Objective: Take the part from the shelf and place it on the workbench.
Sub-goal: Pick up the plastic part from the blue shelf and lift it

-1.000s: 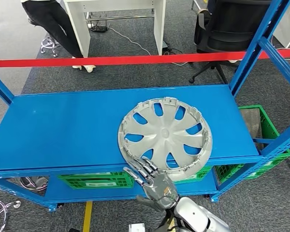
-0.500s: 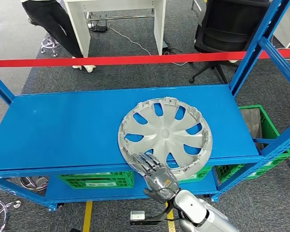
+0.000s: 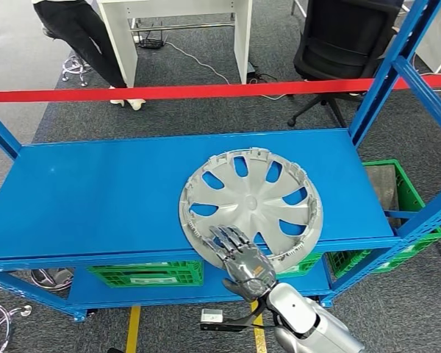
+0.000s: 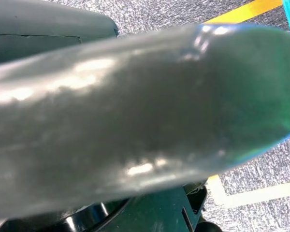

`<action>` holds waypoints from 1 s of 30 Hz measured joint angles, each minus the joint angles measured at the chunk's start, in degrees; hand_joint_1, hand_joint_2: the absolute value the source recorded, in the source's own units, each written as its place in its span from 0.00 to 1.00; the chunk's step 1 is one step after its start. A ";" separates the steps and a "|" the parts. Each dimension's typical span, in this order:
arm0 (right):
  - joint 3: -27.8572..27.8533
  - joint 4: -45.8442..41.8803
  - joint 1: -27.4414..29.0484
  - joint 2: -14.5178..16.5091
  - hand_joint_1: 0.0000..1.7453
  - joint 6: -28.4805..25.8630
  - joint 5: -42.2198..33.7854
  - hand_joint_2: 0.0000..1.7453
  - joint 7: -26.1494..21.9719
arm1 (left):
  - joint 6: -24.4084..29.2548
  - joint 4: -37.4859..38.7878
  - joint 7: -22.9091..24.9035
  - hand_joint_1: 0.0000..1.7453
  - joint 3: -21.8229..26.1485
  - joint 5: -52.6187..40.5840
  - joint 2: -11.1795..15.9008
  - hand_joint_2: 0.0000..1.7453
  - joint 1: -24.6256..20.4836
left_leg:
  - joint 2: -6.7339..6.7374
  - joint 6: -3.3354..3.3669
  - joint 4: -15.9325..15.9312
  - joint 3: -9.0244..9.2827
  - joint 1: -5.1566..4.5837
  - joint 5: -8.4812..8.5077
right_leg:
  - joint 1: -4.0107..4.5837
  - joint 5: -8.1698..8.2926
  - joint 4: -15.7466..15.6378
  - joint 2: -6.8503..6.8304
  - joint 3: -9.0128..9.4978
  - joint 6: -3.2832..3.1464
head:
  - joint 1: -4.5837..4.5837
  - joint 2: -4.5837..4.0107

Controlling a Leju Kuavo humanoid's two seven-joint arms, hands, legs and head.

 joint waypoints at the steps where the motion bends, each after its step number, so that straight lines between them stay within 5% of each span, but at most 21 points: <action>1: -0.15 -0.10 0.01 0.01 0.00 -0.02 -0.01 1.00 0.03 | 0.00 0.00 0.00 0.00 0.00 -0.02 0.00 0.00 0.00 | 0.00 0.00 0.00 0.00 0.00 0.00 | 0.00 0.00 0.00 0.00 0.00 0.00 | 0.00 0.00; 30: -3.05 -2.08 -0.24 0.16 0.00 4.53 0.78 1.00 1.78 | 0.13 0.00 0.00 0.00 0.04 -0.11 0.24 0.00 0.15 | 0.00 0.00 0.00 -0.01 0.00 0.00 | 0.00 0.00 0.00 0.00 0.00 0.00 | -0.01 0.00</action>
